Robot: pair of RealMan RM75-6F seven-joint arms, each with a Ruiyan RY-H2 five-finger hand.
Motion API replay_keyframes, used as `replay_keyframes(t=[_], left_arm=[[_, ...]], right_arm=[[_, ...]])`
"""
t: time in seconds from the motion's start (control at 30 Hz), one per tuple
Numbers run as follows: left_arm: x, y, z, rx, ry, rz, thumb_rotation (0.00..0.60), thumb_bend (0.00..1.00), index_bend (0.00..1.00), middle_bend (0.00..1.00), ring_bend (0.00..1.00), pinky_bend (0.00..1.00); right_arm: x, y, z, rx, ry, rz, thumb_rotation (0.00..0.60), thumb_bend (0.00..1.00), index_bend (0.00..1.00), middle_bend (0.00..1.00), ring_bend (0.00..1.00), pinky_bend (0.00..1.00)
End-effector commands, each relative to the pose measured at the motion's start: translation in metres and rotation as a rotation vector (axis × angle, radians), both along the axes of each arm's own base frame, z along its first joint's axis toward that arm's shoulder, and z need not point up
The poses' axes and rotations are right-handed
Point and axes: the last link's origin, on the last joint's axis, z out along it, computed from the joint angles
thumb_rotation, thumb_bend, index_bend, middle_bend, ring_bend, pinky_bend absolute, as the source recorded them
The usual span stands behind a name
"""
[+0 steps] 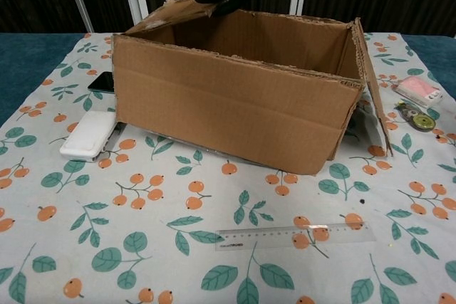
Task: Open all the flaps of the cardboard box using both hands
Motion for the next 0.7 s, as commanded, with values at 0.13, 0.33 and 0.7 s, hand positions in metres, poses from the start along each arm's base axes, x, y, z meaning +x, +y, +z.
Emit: replay_keyframes(t=[0.13, 0.33, 0.7], left_arm=[[-0.003, -0.001, 0.022, 0.032, -0.022, -0.001, 0.600, 1.00, 0.57, 0.70, 0.59, 0.61], [-0.010, -0.002, 0.045, 0.071, -0.046, 0.002, 0.600, 1.00, 0.57, 0.70, 0.59, 0.61], [-0.034, -0.006, 0.084, 0.138, -0.060, 0.031, 0.600, 1.00, 0.57, 0.70, 0.59, 0.61]], right_arm=[[0.001, 0.001, -0.001, 0.007, 0.001, 0.003, 0.600, 0.51, 0.14, 0.00, 0.09, 0.24], [0.002, 0.001, -0.002, 0.010, 0.001, 0.005, 0.600, 0.51, 0.14, 0.00, 0.09, 0.24], [0.003, 0.002, -0.004, 0.013, 0.002, 0.013, 0.600, 0.51, 0.14, 0.00, 0.09, 0.24]])
